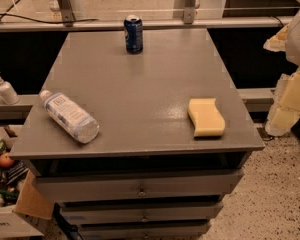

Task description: Move blue plastic bottle near pepsi can

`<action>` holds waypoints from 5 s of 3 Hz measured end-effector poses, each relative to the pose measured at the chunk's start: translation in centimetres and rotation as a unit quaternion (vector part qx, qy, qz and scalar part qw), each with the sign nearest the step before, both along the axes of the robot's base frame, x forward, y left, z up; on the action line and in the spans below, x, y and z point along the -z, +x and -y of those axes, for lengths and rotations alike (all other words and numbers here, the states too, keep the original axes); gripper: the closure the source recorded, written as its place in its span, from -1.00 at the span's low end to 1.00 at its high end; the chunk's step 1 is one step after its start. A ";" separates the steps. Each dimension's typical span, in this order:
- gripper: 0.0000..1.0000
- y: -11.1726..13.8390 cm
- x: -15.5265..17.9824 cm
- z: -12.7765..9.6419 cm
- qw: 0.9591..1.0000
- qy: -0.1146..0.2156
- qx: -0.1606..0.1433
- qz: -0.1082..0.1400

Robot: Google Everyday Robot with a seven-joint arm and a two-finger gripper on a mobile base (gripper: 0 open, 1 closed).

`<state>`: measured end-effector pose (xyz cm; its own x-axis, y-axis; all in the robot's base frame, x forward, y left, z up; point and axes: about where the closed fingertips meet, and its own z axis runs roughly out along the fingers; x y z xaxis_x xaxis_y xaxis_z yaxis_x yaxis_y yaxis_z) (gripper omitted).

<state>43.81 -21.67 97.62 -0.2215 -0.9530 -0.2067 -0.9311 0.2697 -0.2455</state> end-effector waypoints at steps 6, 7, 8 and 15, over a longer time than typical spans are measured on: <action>-1.00 2.4 6.0 -13.4 0.970 0.219 -0.100 -0.034; -1.00 2.4 6.1 -13.5 0.969 0.221 -0.100 -0.034; -1.00 4.2 7.5 -16.6 0.955 0.276 -0.113 -0.014; -1.00 5.7 11.3 -36.4 0.854 0.489 -0.178 -0.012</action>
Offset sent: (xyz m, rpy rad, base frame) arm 0.0096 0.0082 -0.0260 0.0591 0.0195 0.0595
